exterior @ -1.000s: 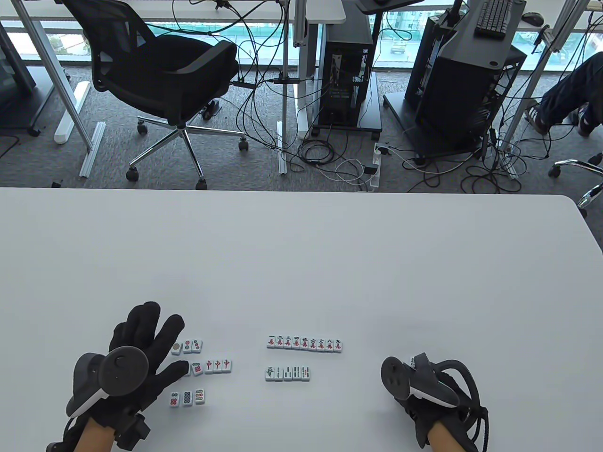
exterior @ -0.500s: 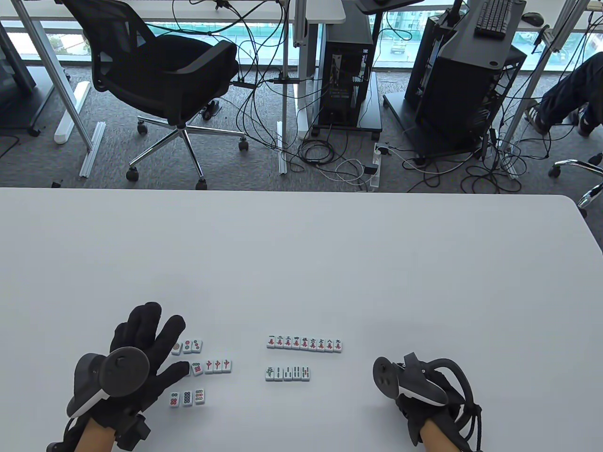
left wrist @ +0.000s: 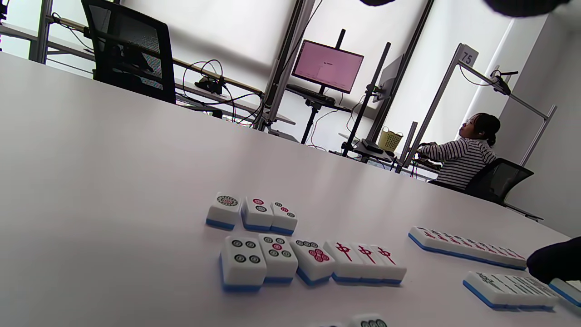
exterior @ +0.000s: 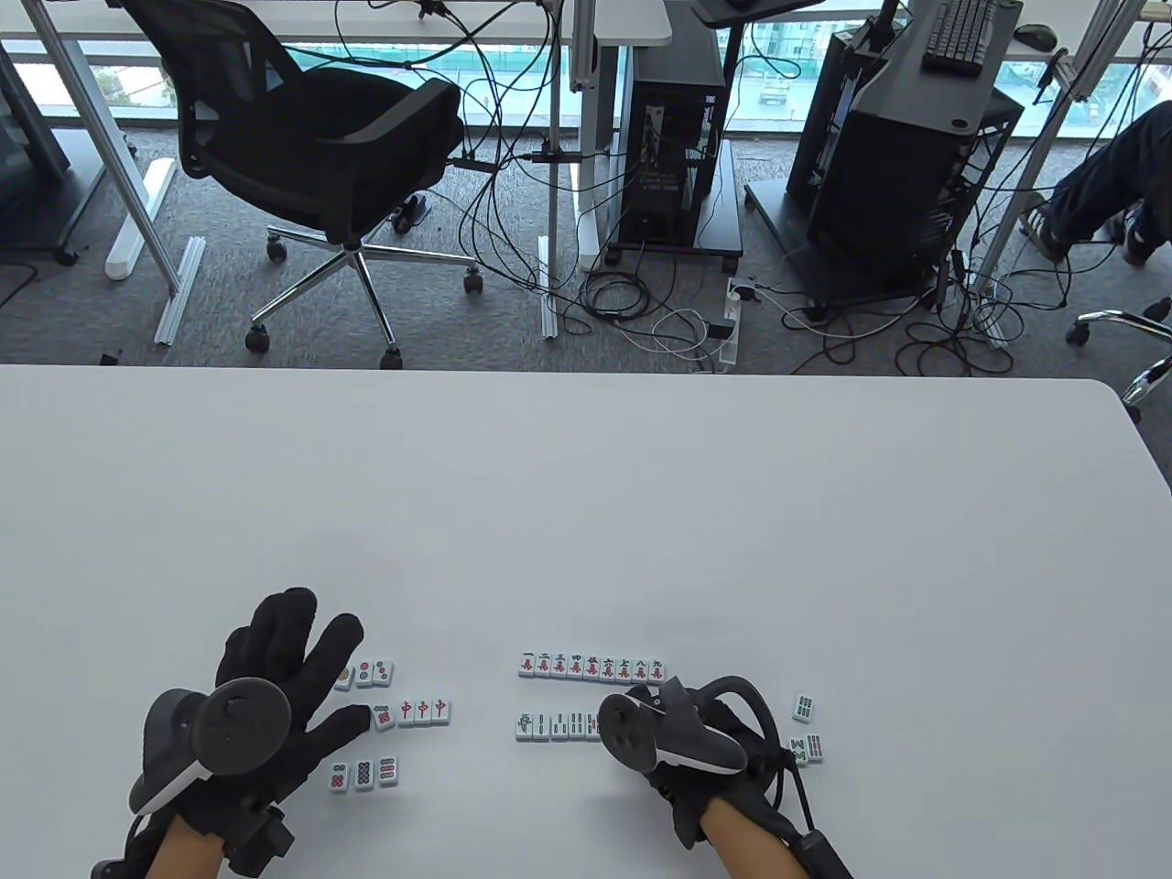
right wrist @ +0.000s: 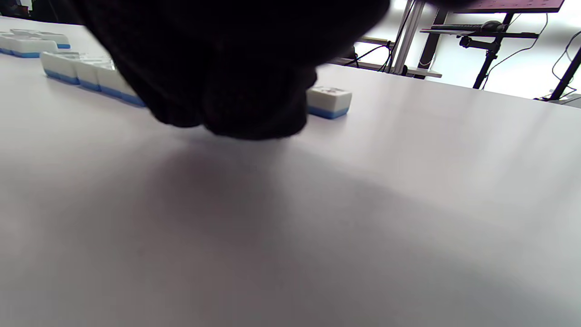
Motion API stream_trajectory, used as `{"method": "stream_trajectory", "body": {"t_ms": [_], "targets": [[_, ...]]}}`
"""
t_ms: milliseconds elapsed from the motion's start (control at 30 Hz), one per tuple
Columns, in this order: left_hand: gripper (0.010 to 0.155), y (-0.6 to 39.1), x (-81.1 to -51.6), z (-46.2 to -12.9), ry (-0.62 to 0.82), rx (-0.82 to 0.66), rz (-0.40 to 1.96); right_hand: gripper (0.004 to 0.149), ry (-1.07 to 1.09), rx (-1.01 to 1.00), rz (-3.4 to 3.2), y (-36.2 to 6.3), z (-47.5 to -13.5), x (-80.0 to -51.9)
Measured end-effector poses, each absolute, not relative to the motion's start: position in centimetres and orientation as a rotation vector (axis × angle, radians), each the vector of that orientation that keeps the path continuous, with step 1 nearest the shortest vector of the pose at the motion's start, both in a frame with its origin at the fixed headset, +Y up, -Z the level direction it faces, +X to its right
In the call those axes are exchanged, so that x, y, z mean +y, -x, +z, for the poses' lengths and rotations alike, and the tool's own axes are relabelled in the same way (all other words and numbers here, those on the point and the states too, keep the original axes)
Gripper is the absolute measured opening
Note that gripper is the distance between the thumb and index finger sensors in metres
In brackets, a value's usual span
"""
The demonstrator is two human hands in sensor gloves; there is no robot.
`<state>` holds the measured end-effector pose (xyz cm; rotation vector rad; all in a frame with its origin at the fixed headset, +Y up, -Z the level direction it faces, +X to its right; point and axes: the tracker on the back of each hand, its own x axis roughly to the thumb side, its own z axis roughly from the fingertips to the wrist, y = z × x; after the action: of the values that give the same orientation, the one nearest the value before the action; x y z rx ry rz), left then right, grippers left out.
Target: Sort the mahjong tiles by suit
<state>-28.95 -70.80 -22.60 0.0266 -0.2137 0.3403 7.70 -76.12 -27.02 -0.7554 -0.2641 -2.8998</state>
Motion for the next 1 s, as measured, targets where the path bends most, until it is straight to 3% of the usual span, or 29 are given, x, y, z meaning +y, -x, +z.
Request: {"method": "stream_trajectory", "body": {"t_ms": [167, 267, 433, 533, 767, 1000], "targets": [[0.082, 28.9, -70.9, -22.6, -0.027, -0.216, 0.338, 0.060, 0.754, -0.243, -2.887, -8.2, -26.9, -76.1], [0.082, 28.9, -71.0, -22.6, -0.020, -0.214, 0.335, 0.061, 0.724, -0.255, -2.957, -9.2, -27.1, -74.6], [0.082, 29.0, -71.0, -22.6, -0.019, -0.208, 0.337, 0.058, 0.503, -0.158, -3.116, -13.5, -28.6, -69.9], [0.082, 29.0, -71.0, -22.6, -0.018, -0.204, 0.338, 0.058, 0.304, -0.142, -3.039, -16.7, -29.8, -68.9], [0.082, 29.0, -71.0, -22.6, -0.018, -0.207, 0.335, 0.058, 0.011, -0.359, -2.950, -22.2, -30.4, -72.8], [0.082, 28.9, -71.1, -22.7, -0.009, -0.209, 0.326, 0.059, -0.059, -0.514, -2.941, -23.1, -30.7, -75.4]]}}
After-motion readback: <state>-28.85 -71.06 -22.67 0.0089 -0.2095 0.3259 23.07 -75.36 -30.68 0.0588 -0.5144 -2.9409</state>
